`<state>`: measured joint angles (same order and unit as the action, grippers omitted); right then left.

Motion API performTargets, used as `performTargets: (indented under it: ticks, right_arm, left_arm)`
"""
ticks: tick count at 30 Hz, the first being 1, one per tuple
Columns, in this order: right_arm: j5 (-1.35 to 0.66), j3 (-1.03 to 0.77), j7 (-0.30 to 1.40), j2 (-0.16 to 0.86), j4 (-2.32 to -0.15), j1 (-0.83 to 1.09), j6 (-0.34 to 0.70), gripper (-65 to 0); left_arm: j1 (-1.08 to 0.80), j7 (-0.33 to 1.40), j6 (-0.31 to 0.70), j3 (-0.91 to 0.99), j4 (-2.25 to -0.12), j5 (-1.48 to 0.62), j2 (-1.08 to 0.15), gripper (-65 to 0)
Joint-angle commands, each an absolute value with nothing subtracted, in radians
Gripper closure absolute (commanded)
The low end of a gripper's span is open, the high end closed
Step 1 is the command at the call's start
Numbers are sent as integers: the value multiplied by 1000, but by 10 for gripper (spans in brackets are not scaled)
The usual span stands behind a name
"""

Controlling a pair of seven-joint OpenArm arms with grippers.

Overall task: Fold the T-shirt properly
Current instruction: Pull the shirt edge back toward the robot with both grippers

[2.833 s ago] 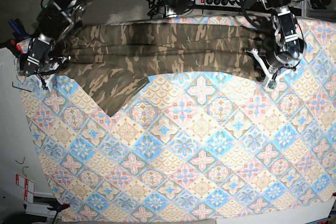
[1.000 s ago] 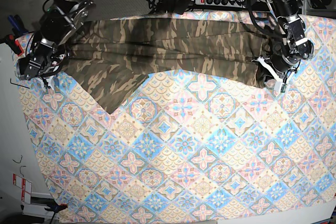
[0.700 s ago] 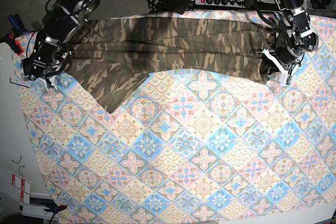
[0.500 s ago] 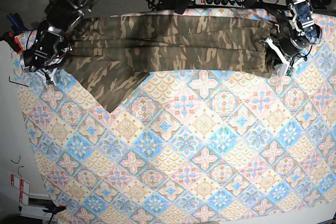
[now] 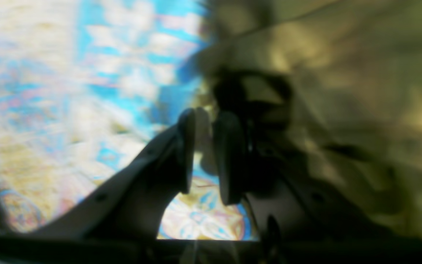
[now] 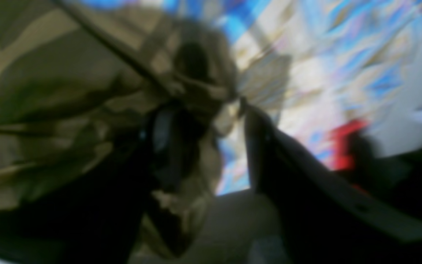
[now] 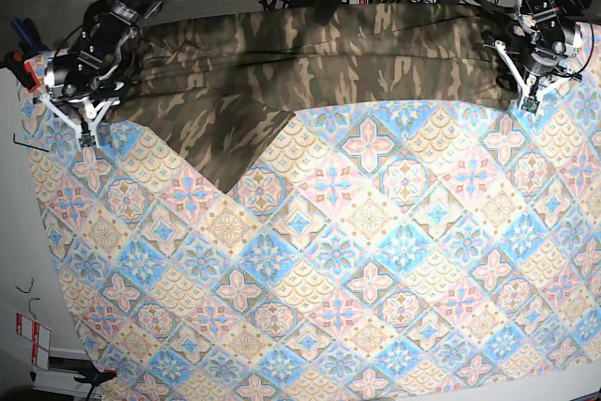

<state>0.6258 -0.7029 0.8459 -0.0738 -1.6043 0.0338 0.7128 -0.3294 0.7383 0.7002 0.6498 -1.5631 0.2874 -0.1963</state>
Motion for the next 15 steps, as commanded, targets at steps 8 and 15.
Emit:
performTargets:
  ticks: [8,15]
  right_arm:
    - [642,-704,843,-56,-1641,19,698,-355]
    - [642,-702,837,-56,-1641,18,698,-355]
  left_arm:
    - [-285,733,698,696,-1578,291,-203,-124]
    - [-265,733,698,743,-1580,280,-203,-124]
